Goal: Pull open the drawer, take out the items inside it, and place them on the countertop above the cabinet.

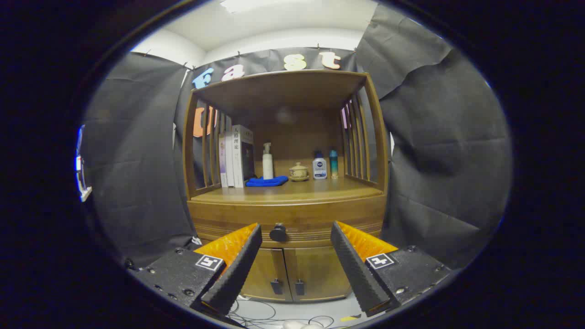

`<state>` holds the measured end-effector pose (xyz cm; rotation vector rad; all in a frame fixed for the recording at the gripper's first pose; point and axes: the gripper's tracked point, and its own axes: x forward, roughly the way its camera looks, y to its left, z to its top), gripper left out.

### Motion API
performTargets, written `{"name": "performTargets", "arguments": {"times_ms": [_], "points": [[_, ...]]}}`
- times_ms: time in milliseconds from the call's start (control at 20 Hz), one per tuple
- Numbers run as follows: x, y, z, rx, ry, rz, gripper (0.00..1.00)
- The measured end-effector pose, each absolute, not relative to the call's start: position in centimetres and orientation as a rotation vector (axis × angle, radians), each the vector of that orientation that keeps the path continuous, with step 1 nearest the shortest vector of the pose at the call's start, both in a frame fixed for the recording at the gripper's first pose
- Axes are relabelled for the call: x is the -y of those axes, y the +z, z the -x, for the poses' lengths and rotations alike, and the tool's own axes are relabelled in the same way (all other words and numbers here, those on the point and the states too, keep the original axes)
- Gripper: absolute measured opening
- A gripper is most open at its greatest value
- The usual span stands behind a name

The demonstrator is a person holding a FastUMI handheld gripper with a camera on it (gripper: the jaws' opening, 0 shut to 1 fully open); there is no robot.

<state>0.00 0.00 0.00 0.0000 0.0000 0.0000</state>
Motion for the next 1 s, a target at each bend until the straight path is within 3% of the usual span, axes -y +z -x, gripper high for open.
{"name": "performTargets", "arguments": {"times_ms": [550, 1000], "points": [[-0.9, -1.5, -0.4, -0.038, 0.014, -0.003, 0.99], [-0.6, 0.4, -0.3, 0.069, -0.011, 0.02, 0.99]]}}
